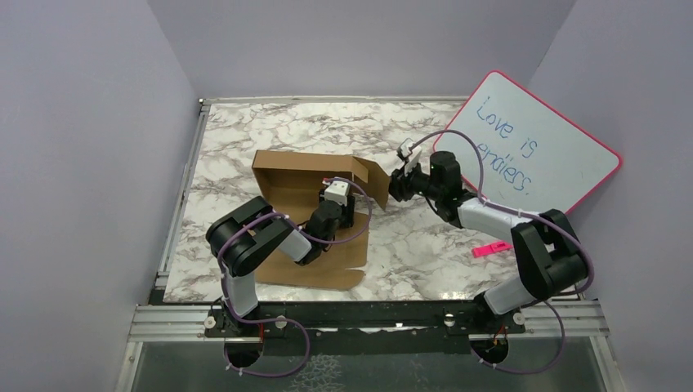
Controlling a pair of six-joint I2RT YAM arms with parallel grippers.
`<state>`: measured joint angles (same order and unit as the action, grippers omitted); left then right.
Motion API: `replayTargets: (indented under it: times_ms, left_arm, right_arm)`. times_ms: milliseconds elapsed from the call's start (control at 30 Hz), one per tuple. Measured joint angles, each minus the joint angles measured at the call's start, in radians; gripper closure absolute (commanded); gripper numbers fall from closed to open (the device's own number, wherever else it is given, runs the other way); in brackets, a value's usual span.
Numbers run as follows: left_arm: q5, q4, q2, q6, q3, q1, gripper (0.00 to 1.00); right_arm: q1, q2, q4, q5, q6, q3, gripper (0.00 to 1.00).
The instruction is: Fold the paper box
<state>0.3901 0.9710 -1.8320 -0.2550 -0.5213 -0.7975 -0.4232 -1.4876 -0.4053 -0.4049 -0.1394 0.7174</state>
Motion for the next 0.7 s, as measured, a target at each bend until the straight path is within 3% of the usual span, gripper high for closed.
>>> replayTargets:
  times_ms: [400,700]
  left_arm:
    - [-0.055,0.009,0.000,-0.009,0.002,0.013,0.49]
    - [-0.097,0.010,0.016,-0.014,0.013,0.015,0.49]
  right_arm:
    - [0.000,-0.103,-0.186,-0.370,0.027,-0.010,0.63]
    - [-0.002,-0.135,-0.346,-0.448,0.107,-0.031,0.63]
